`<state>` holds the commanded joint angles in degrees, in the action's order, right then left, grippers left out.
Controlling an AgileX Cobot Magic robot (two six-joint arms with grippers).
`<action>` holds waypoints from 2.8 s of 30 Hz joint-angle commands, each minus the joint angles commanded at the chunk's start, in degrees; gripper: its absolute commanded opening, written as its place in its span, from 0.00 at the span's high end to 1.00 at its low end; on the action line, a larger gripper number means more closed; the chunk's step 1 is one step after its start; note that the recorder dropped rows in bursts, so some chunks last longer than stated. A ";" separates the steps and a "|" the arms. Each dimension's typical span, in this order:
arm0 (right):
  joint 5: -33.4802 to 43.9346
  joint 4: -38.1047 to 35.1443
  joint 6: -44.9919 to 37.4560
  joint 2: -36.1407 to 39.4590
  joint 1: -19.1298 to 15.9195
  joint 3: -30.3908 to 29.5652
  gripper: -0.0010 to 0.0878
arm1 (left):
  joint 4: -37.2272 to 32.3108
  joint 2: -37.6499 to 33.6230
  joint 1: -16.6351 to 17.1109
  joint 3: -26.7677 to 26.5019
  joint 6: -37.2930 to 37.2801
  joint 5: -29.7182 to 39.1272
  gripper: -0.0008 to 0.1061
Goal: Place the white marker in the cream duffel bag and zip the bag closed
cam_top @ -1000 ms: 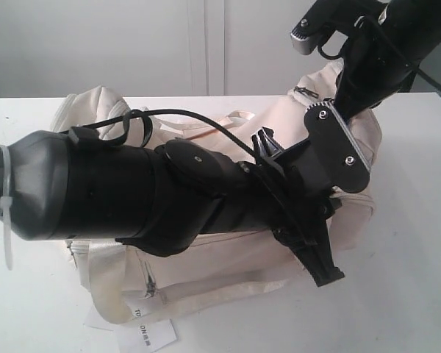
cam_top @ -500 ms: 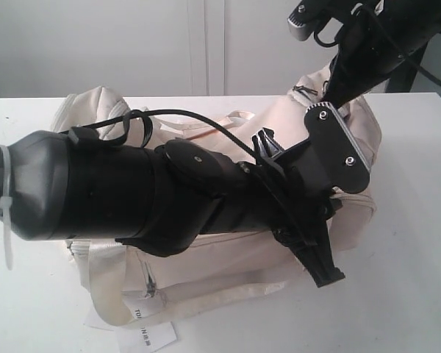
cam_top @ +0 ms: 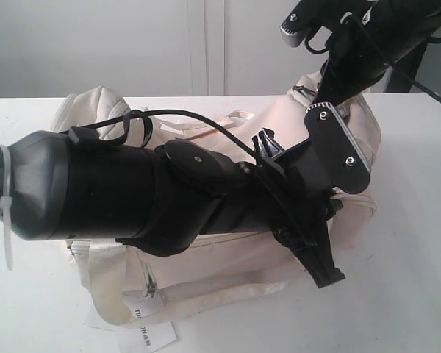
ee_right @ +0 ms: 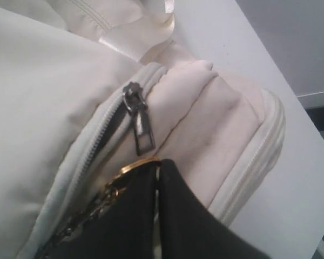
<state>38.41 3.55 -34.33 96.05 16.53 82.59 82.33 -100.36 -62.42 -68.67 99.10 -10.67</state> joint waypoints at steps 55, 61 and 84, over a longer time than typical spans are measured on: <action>-22.61 -1.52 0.00 3.45 0.00 0.12 0.99 | -0.23 0.00 0.00 0.00 0.00 2.48 0.99; -25.58 -1.58 0.00 3.45 0.00 0.12 0.99 | -0.23 0.00 0.00 0.00 0.00 2.48 0.99; -24.03 -1.58 5.19 5.96 0.00 0.12 0.70 | -0.06 0.00 0.00 0.00 -0.14 2.58 0.79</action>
<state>14.39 1.97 -29.15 102.01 16.53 82.71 82.28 -100.36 -62.42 -68.67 98.95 -8.09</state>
